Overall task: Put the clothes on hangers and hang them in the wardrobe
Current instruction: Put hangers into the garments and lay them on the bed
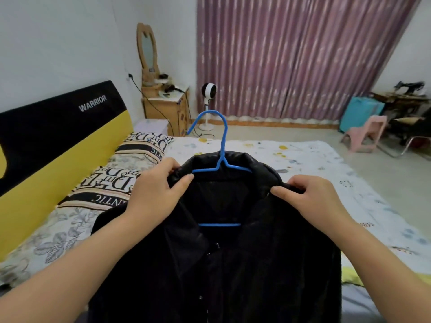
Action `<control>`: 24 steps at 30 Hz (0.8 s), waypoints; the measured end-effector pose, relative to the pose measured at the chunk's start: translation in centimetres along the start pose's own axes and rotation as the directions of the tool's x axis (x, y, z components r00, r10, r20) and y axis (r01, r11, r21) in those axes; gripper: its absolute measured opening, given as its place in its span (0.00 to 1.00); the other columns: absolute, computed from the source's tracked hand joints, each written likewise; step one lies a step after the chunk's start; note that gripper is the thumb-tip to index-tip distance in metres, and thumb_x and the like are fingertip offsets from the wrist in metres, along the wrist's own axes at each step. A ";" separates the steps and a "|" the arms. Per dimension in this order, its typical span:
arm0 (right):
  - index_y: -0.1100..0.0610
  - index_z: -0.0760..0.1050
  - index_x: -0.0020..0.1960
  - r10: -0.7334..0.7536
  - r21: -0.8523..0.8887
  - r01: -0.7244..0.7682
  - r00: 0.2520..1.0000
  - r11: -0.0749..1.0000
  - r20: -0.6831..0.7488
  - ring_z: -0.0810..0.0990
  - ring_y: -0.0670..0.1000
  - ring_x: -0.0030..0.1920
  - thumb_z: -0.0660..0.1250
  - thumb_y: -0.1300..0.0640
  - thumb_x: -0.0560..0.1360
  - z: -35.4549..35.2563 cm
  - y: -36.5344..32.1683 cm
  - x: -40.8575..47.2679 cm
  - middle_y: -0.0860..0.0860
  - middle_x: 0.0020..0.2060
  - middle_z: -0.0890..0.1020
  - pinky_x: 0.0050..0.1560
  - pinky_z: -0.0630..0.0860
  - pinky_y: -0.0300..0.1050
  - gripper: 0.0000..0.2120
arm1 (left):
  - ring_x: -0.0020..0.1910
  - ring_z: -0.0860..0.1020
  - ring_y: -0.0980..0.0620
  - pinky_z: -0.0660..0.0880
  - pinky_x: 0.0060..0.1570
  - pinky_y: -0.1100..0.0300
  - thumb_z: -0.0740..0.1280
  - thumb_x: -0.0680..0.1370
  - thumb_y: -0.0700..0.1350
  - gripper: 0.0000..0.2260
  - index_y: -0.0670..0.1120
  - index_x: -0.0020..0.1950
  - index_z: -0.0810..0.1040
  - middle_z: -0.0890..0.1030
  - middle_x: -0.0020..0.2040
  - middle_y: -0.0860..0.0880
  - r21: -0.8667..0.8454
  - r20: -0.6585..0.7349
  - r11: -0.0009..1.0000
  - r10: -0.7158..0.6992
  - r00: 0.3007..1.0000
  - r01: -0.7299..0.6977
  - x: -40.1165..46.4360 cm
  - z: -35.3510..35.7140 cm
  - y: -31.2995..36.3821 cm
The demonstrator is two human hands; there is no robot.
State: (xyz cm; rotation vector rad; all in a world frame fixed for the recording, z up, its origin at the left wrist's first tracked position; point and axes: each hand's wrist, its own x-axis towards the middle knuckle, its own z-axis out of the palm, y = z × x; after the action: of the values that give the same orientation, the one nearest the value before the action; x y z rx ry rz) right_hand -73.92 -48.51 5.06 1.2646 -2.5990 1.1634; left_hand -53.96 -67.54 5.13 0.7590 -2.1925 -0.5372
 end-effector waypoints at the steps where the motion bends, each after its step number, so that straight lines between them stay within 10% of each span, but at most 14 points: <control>1: 0.62 0.77 0.36 0.021 0.022 -0.020 1.000 1.000 -0.014 0.78 0.57 0.37 0.71 0.43 0.68 0.8 0.6 0.9 0.58 0.32 0.79 0.39 0.73 0.51 0.20 | 0.38 0.74 0.46 0.69 0.38 0.52 0.68 0.74 0.49 0.09 0.44 0.45 0.74 0.77 0.36 0.45 0.006 0.007 1.000 0.000 1.000 0.000 1.1 1.0 -0.5; 15: 0.59 0.69 0.28 0.181 0.119 -0.187 0.982 0.975 0.054 0.70 0.49 0.29 0.73 0.46 0.67 17.2 12.1 23.2 0.50 0.24 0.71 0.30 0.63 0.43 0.21 | 0.38 0.72 0.49 0.65 0.37 0.57 0.64 0.76 0.54 0.11 0.48 0.50 0.70 0.75 0.38 0.51 0.183 0.087 0.955 -0.253 0.964 0.234 17.8 18.5 -13.8; 20: 0.60 0.71 0.29 0.256 0.076 -0.271 0.952 0.960 0.165 0.71 0.49 0.29 0.73 0.45 0.68 25.0 17.5 30.5 0.51 0.25 0.73 0.30 0.63 0.42 0.21 | 0.70 0.63 0.48 0.60 0.68 0.56 0.60 0.79 0.52 0.24 0.43 0.72 0.61 0.66 0.70 0.46 0.267 0.137 0.923 -0.322 0.937 0.278 20.0 27.0 -20.4; 24: 0.58 0.68 0.27 0.357 -0.002 -0.367 0.904 0.930 0.236 0.71 0.51 0.29 0.72 0.44 0.68 31.6 22.5 34.8 0.51 0.24 0.72 0.29 0.63 0.44 0.22 | 0.76 0.49 0.47 0.49 0.74 0.54 0.56 0.80 0.53 0.29 0.44 0.76 0.48 0.47 0.77 0.44 0.442 0.286 0.829 -0.491 0.823 0.342 17.6 33.4 -26.2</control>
State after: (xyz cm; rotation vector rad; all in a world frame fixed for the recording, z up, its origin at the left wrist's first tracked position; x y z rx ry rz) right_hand -103.76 -82.96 -20.19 1.0028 -3.1022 1.1841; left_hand -79.77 -93.81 -22.31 1.4874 -2.5405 -0.5255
